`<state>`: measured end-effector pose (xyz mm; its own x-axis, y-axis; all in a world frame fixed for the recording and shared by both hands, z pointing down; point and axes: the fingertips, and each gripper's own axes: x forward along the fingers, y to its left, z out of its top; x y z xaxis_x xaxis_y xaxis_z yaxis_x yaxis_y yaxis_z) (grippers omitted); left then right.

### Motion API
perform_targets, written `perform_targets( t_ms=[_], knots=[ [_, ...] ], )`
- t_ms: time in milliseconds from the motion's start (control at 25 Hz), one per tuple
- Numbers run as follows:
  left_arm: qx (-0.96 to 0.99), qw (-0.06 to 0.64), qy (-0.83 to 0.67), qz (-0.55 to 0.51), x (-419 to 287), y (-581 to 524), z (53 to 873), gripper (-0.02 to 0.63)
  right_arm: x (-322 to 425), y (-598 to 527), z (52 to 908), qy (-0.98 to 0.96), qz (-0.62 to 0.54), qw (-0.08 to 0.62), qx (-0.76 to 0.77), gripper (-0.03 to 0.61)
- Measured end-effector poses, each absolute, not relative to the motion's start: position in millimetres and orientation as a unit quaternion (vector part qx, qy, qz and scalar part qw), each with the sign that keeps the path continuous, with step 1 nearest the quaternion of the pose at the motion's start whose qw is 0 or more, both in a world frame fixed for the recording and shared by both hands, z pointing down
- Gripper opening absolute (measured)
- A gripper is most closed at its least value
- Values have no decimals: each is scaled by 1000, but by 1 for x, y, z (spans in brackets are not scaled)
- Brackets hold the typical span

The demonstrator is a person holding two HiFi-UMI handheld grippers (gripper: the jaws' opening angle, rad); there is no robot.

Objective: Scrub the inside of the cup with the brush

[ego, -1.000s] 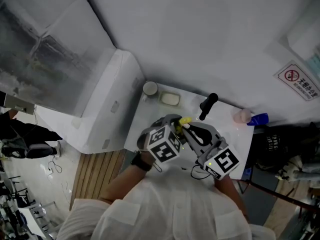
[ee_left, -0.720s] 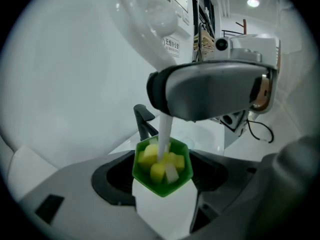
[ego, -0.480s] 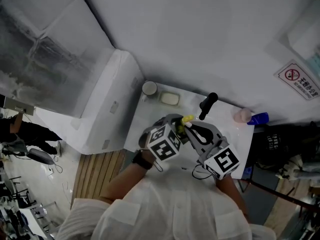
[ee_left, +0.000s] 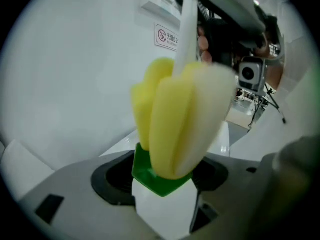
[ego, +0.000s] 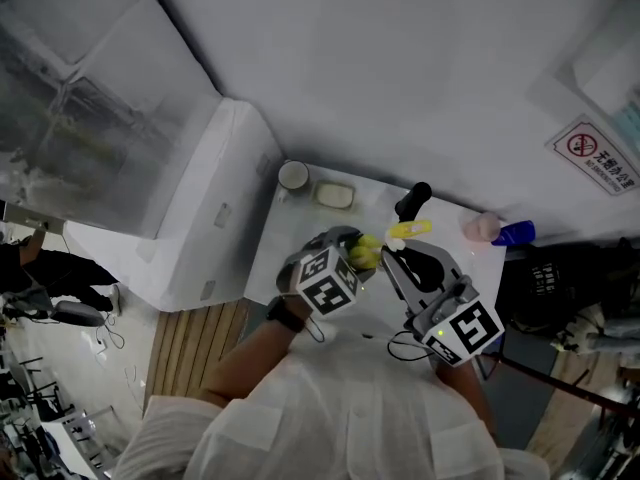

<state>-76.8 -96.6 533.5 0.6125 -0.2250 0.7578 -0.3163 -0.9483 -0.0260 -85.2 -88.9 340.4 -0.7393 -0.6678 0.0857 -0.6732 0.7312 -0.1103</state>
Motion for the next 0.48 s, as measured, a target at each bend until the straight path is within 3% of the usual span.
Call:
perform_targets(
  t_ms=[480],
  knots=[
    [896,22,-143,419,-60,-146,563,305,-20,-94,309,-896,46,-4,441,31]
  ],
)
